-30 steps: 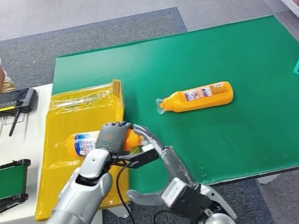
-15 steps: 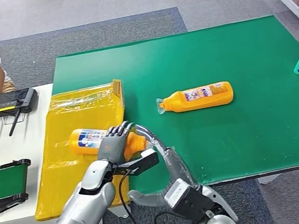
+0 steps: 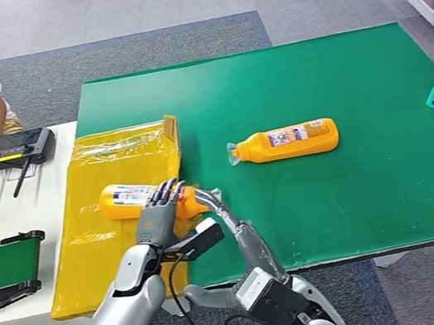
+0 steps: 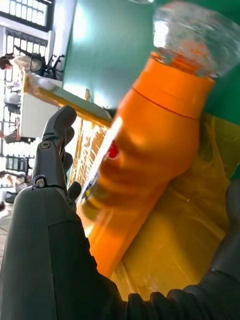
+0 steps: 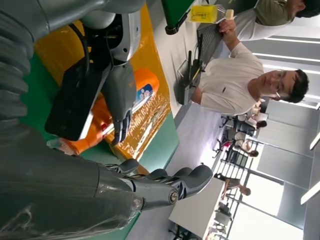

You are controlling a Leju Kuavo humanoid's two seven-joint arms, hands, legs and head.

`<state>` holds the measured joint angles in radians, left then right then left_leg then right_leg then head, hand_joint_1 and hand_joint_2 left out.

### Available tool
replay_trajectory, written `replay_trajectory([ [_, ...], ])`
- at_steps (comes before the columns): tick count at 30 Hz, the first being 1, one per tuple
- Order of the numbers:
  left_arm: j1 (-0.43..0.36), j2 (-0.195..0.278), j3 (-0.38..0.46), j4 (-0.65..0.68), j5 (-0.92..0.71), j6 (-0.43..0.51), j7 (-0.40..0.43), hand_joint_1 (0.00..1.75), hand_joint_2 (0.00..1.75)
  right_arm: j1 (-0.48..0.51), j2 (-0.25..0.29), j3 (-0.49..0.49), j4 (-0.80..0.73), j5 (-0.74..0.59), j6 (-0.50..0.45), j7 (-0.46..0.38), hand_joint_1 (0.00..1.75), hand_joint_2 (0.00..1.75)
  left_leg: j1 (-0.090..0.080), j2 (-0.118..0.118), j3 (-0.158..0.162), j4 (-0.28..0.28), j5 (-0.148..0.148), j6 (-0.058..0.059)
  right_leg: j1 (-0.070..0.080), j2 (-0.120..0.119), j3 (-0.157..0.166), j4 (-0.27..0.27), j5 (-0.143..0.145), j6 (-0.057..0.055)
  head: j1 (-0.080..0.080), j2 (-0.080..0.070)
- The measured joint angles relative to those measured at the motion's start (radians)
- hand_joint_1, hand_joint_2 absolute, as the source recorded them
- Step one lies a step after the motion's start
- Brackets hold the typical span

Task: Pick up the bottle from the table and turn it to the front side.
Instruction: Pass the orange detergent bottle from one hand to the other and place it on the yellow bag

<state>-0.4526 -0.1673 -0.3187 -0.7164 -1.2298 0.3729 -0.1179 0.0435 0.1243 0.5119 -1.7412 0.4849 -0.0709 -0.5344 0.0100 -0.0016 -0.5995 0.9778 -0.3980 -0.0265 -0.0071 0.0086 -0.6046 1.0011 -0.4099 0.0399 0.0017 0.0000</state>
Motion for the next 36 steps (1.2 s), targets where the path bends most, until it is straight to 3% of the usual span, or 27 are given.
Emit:
replay_trajectory([
  [13, 0.087, 0.001, 0.046, -0.225, 0.095, 0.005, -0.066, 0.0, 1.75, 0.015, -0.001, 0.0, -0.004, 0.01, -0.015, 0.008, 0.0, 1.75, 0.0, 0.0, 0.0, 0.0, 0.0, 0.0, 0.0, 0.0, 0.0, 0.0, 0.0, 0.0, 0.0, 0.0],
  [24, 0.272, -0.004, 0.054, -0.76, 0.489, -0.126, -0.176, 0.0, 1.75, 0.063, -0.003, -0.017, -0.043, 0.055, -0.045, 0.025, 0.0, 1.75, 0.0, 0.0, -0.001, 0.0, -0.001, 0.0, 0.0, 0.0, -0.001, 0.0, -0.001, 0.0, 0.0, 0.0],
  [30, 0.469, 0.008, 0.056, -1.023, 0.93, -0.354, -0.306, 0.0, 1.75, 0.125, -0.006, -0.068, -0.078, 0.053, -0.066, 0.034, 0.0, 1.75, 0.0, 0.0, -0.001, 0.0, -0.003, 0.001, 0.0, 0.0, -0.001, 0.0, -0.003, 0.001, 0.0, 0.0],
  [34, 0.627, 0.01, 0.081, -1.138, 1.058, -0.484, -0.362, 0.0, 1.75, 0.172, -0.02, -0.144, -0.103, 0.027, -0.046, 0.079, 0.0, 1.75, 0.0, 0.0, -0.001, 0.0, -0.005, 0.002, 0.0, 0.0, 0.0, -0.001, -0.005, 0.001, 0.0, 0.0],
  [36, 0.689, 0.016, 0.096, -1.176, 1.134, -0.557, -0.376, 0.0, 1.75, 0.189, -0.025, -0.2, -0.111, -0.069, 0.012, 0.102, 0.0, 1.75, 0.0, 0.0, -0.001, 0.0, -0.005, 0.002, -0.001, 0.0, 0.0, -0.001, -0.005, 0.002, 0.0, 0.0],
])
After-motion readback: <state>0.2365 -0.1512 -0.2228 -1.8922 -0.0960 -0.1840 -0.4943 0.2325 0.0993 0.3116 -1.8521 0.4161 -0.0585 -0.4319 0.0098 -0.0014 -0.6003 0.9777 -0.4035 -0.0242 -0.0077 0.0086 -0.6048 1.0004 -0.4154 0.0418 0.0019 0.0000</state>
